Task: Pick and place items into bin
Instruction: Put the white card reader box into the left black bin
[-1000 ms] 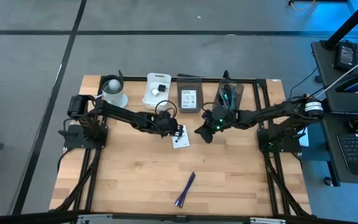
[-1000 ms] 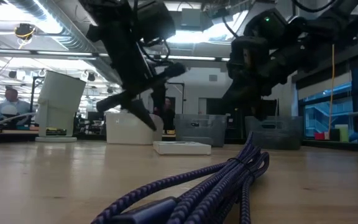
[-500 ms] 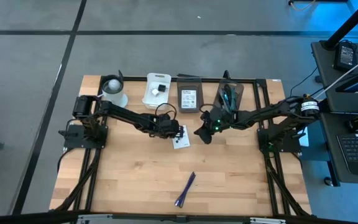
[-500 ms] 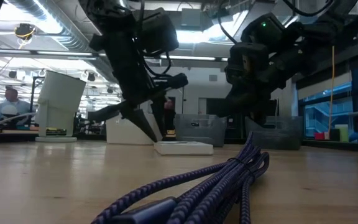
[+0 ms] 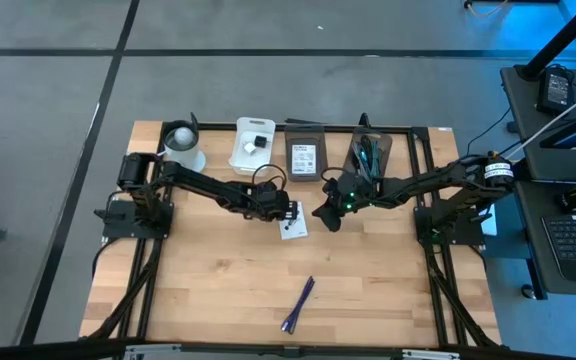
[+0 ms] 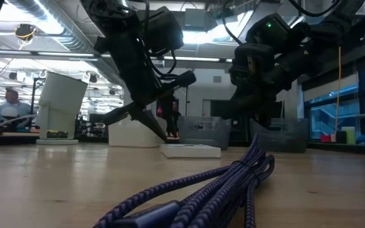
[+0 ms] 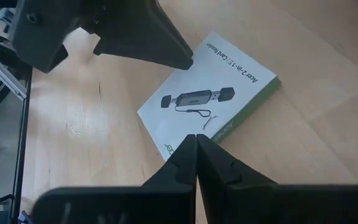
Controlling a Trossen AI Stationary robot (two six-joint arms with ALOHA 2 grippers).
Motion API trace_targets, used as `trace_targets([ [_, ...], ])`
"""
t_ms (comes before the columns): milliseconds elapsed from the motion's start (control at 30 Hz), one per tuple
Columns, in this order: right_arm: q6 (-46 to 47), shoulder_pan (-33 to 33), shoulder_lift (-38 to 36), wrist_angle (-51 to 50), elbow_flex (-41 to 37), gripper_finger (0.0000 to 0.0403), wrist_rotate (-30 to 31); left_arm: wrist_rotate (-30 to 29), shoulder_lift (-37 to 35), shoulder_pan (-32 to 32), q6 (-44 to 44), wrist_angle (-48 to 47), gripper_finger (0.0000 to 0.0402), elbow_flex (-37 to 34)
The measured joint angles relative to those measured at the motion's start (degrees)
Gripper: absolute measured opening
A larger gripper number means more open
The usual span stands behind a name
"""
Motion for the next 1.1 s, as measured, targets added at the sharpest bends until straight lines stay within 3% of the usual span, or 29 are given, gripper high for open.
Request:
trace_targets([
  [867, -0.07, 0.00, -0.02, -0.09, -0.02, 0.0010, -0.45, 0.91, -0.21, 4.54, 5.09, -4.09, 0.0074, 0.00],
  [1100, -0.09, 0.00, -0.02, -0.15, -0.04, 0.0010, -0.45, -0.12, -3.26, 5.93, 7.55, -4.64, 0.0074, -0.07],
])
